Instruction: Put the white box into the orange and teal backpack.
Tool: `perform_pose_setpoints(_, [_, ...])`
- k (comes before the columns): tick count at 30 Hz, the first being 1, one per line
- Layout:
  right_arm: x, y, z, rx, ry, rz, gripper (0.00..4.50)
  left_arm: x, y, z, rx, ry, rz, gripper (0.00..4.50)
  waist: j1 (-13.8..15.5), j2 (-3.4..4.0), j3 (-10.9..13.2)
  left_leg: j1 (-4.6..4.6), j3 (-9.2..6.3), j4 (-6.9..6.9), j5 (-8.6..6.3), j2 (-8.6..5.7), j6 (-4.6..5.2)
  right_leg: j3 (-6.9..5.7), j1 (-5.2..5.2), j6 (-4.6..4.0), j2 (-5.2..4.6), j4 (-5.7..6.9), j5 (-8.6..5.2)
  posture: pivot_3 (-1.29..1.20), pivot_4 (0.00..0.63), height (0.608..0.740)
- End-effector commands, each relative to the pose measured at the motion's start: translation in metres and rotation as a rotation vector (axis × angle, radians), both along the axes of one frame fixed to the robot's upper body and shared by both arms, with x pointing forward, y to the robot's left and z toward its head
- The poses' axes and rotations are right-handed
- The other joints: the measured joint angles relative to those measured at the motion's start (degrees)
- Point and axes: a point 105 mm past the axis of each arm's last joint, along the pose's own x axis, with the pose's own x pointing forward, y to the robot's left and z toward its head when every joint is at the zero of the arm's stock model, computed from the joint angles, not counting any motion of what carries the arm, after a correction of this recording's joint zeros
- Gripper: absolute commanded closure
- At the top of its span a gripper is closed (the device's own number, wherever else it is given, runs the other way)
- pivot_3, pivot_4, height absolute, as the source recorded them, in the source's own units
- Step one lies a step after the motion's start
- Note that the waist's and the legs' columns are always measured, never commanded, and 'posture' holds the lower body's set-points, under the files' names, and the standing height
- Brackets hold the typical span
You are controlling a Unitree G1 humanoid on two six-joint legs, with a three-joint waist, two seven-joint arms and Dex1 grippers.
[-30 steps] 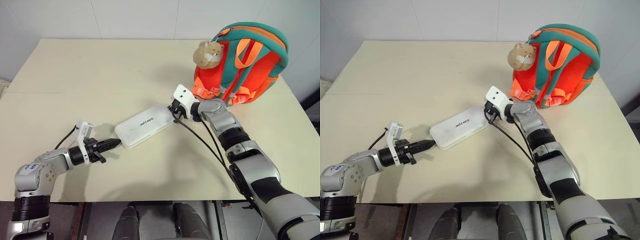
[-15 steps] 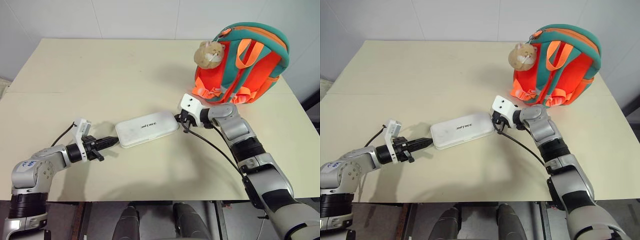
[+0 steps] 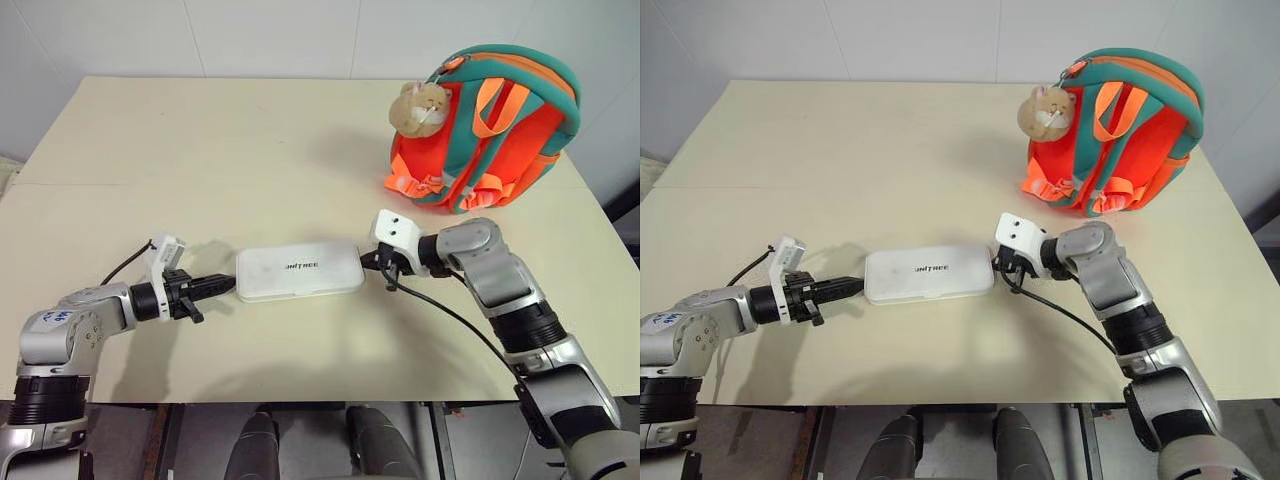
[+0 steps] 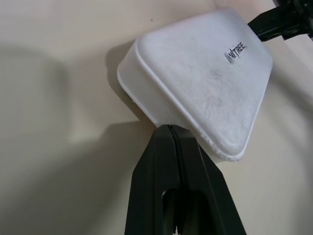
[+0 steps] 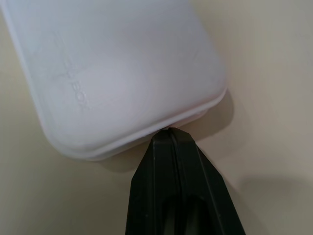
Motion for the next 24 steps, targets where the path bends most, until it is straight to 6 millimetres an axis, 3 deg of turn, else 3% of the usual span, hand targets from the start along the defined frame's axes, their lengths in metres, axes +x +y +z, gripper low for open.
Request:
perform_pose_setpoints(1, [-0.030,0.033,0.018,0.068,-0.011,0.201,4.50,-0.005,-0.026,0.010,-0.027,-0.032,-0.158,4.48,0.0,0.00,0.0,0.00,0.00,0.00,0.00,0.00,0.00,0.00,0.00,0.00,0.00,0.00,0.00,0.00,0.150,0.740])
perform_pose_setpoints(6, [-0.045,0.029,0.014,0.047,0.022,0.227,4.50,-0.010,-0.031,0.008,0.004,-0.016,-0.226,4.48,0.0,0.00,0.0,0.01,0.00,0.01,0.00,0.00,0.00,0.00,0.00,-0.02,0.00,-0.01,-0.01,0.00,0.150,0.740])
perform_pose_setpoints(16, [-0.054,0.018,0.006,0.010,0.054,0.213,4.50,-0.016,-0.052,0.002,0.043,-0.003,-0.332,4.48,0.1,-0.01,0.0,0.00,0.01,0.01,0.00,0.00,0.01,0.00,0.01,-0.02,-0.01,-0.04,-0.02,0.00,0.150,0.740])
perform_pose_setpoints(24, [-0.058,0.004,-0.007,-0.029,0.089,0.193,4.50,-0.013,-0.047,-0.005,0.085,0.023,-0.293,4.48,0.2,-0.01,0.0,0.02,0.01,0.03,-0.01,0.00,0.01,0.00,0.04,-0.02,-0.01,-0.05,-0.02,0.00,0.150,0.740])
